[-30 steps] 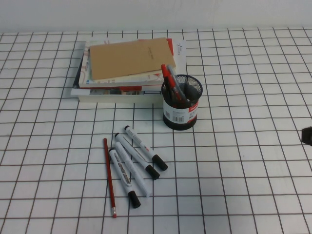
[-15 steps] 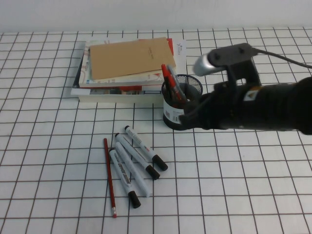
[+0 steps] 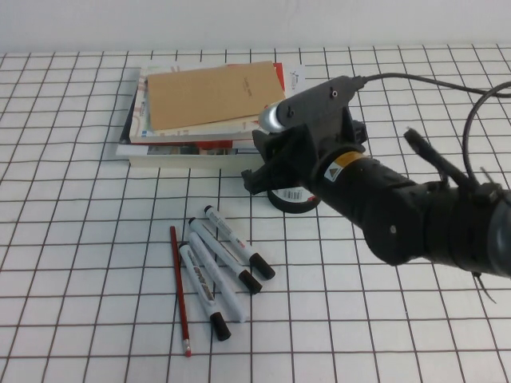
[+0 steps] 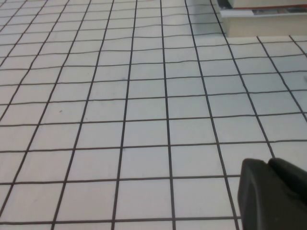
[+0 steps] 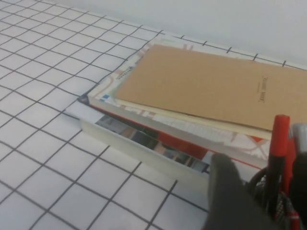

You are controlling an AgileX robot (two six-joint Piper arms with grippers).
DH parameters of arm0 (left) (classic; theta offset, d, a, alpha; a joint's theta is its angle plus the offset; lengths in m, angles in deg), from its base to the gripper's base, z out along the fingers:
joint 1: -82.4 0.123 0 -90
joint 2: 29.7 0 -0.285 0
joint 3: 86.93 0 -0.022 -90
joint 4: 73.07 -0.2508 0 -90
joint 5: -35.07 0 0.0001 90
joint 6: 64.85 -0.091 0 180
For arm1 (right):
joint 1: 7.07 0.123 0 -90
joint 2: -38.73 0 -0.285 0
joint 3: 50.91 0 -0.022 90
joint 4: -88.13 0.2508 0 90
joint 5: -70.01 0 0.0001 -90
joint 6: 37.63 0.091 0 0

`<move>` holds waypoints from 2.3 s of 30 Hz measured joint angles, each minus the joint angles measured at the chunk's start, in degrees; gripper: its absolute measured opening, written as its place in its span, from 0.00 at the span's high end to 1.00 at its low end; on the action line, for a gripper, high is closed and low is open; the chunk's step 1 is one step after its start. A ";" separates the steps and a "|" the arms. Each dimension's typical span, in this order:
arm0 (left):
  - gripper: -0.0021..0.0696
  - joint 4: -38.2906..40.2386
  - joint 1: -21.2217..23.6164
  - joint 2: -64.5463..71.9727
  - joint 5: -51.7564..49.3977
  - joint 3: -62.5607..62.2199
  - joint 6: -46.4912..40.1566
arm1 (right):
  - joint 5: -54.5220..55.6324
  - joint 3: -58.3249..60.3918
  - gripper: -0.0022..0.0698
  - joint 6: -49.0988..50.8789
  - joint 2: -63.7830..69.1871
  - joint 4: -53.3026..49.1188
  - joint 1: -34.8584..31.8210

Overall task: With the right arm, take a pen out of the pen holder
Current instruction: 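Take a marker out of the pen holder and lay it on the table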

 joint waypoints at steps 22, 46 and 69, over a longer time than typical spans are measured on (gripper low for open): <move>0.98 0.00 0.00 0.00 0.00 0.00 0.00 | 17.10 -2.00 0.60 -6.22 9.50 2.75 0.13; 0.98 0.00 0.00 0.00 0.00 0.00 0.00 | 13.83 -8.65 0.62 -10.38 14.53 7.26 0.13; 0.98 0.00 0.00 0.00 0.00 0.00 0.00 | 14.03 -11.50 0.62 -10.74 16.72 7.97 -0.67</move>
